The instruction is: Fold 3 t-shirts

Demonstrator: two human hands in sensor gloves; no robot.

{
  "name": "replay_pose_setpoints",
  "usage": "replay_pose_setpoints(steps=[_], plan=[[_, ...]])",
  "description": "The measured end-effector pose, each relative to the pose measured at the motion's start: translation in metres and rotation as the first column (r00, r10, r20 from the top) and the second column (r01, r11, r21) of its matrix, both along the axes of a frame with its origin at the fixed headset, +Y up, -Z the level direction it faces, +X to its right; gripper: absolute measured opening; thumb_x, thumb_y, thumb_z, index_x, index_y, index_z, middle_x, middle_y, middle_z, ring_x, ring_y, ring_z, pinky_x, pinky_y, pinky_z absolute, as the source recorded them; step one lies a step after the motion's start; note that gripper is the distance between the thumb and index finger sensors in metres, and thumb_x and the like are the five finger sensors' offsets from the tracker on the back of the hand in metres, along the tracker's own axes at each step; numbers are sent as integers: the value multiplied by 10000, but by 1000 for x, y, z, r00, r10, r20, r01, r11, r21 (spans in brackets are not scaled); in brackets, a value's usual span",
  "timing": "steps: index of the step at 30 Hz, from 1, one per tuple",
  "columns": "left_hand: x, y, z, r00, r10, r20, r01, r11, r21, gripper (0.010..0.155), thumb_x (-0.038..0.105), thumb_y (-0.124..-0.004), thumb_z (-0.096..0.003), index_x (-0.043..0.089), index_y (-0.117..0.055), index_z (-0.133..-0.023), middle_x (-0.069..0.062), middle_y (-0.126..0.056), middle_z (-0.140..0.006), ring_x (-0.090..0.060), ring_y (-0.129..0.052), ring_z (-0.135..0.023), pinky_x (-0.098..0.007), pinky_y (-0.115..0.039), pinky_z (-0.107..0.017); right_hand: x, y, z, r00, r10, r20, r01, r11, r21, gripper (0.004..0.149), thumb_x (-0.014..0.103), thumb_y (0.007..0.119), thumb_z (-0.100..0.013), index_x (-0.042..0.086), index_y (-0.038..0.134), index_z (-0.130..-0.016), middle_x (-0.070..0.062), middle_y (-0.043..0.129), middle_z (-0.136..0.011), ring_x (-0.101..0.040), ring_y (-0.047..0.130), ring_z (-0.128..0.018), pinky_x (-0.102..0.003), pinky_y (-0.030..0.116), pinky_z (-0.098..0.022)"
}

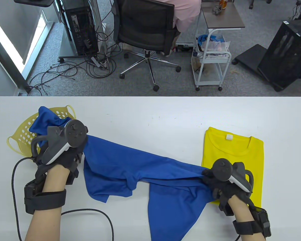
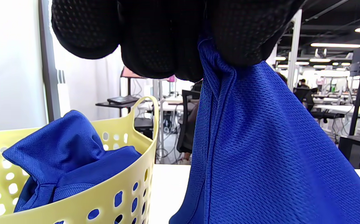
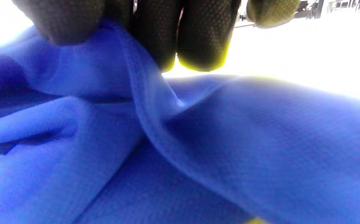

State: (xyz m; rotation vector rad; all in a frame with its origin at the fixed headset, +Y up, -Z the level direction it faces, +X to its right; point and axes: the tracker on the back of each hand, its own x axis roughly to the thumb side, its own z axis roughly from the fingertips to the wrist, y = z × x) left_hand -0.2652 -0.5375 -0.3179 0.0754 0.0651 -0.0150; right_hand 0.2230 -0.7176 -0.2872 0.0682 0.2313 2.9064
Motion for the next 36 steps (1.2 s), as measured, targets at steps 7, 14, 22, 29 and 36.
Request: replay_pose_setpoints(steps=[7,14,22,29,36], plan=[[16,-13,8,999,-4,34,7,997,-78,419,416,-773,-437,300,-826,-836,6,-921,-728,-194,-901,-581,-395,-816,-476,-5,20,9,995,76,-64,-76,997,11,384,336,772,-422,192,846,-770,-74,907,-709,-282,918,-598,-549,665,-609],[36,-22,27,996,-63,63,71,987,-141,419,408,-750,-444,294,-821,-841,2,-916,-728,-205,-895,-580,-398,-813,-478,-12,51,25,978,173,-115,-174,985,0,387,290,766,-421,177,829,-786,-89,894,-728,-293,916,-597,-541,680,-592],[47,-12,8,991,-115,65,129,953,-273,417,381,-746,-467,295,-818,-869,-20,-904,-786,-234,-886,-638,-427,-799,-517,-6,72,-1,955,265,-134,-288,936,-201,387,247,809,-406,156,872,-776,-118,927,-730,-332,939,-601,-570,690,-577],[34,121,-126,985,69,-160,-45,987,153,412,376,-735,-434,326,-808,-836,8,-886,-774,-205,-872,-643,-408,-792,-532,17,232,-141,900,293,323,-324,945,46,385,257,786,-398,193,840,-773,-86,894,-745,-307,910,-627,-546,664,-600],[6,160,-121,969,208,-135,-125,880,458,411,392,-748,-445,330,-809,-846,16,-892,-784,-197,-885,-648,-402,-808,-529,32,316,-129,893,188,409,-392,770,502,392,258,781,-416,229,810,-806,-53,867,-798,-286,891,-691,-539,646,-647]])
